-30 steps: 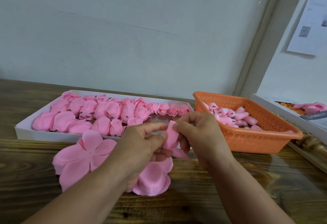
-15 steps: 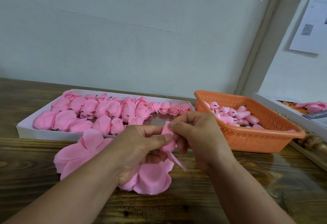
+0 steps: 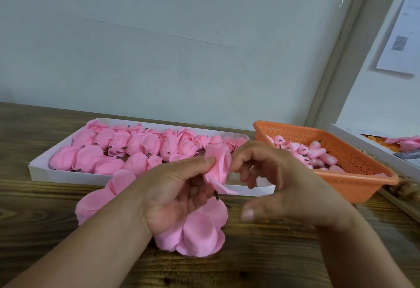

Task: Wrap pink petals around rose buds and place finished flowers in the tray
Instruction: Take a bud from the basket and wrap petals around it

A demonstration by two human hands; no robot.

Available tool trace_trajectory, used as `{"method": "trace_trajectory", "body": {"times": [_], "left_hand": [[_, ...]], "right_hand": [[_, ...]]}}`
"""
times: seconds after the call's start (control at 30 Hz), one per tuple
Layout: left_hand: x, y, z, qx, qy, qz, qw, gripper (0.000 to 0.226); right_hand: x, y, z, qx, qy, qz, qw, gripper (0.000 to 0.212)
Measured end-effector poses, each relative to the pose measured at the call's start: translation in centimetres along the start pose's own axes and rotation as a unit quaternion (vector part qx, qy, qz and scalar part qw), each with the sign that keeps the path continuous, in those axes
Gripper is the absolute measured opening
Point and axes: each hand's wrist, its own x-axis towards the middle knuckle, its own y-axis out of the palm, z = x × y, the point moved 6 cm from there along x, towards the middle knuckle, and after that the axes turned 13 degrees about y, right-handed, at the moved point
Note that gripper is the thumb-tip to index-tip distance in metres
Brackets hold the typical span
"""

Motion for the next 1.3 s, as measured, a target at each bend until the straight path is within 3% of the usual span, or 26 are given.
{"method": "trace_trajectory", "body": {"times": [0.07, 0.13, 0.3, 0.4, 0.53, 0.7, 0.8, 0.97, 1.1, 1.3], "left_hand": [[0.0, -0.1, -0.1, -0.007, 0.001, -0.010, 1.000, 0.018], [0.0, -0.1, -0.2, -0.012, 0.004, -0.018, 1.000, 0.022], [0.2, -0.3, -0.4, 0.017, 0.028, -0.013, 0.999, 0.034], [0.1, -0.2, -0.5, 0.027, 0.031, -0.008, 0.999, 0.023], [-0.1, 0.1, -0.5, 0.032, 0.027, -0.005, 0.999, 0.019], [-0.3, 0.3, -0.7, 0.031, 0.031, 0.001, 0.999, 0.008], [-0.3, 0.2, -0.8, 0.035, 0.035, -0.001, 0.999, 0.014], [-0.1, -0.1, -0.8, 0.041, 0.040, -0.014, 0.998, 0.021], [-0.2, -0.1, -0.9, 0.043, 0.040, -0.002, 0.998, 0.009], [-0.3, 0.1, -0.2, 0.085, 0.009, 0.048, 0.995, 0.024]], "right_hand": [[0.3, 0.7, 0.4, -0.071, 0.011, -0.025, 0.997, 0.046], [0.4, 0.9, 0.9, -0.073, 0.002, -0.059, 0.996, 0.039], [0.0, 1.0, 2.7, -0.143, -0.097, -0.135, 0.976, 0.041], [0.1, 1.0, 2.5, -0.189, -0.092, -0.155, 0.965, 0.037], [0.2, 0.4, 1.8, -0.192, -0.060, -0.177, 0.963, 0.031], [0.1, 0.5, 2.0, -0.182, -0.073, -0.183, 0.963, 0.030], [0.0, 0.4, 2.3, -0.173, -0.085, -0.197, 0.961, 0.030], [-0.4, 0.7, 2.9, -0.133, -0.114, -0.190, 0.966, 0.028], [-0.6, -0.2, 2.8, -0.075, -0.106, -0.150, 0.980, 0.039], [-0.4, 0.2, 2.1, -0.144, -0.042, -0.084, 0.985, 0.040]]}}
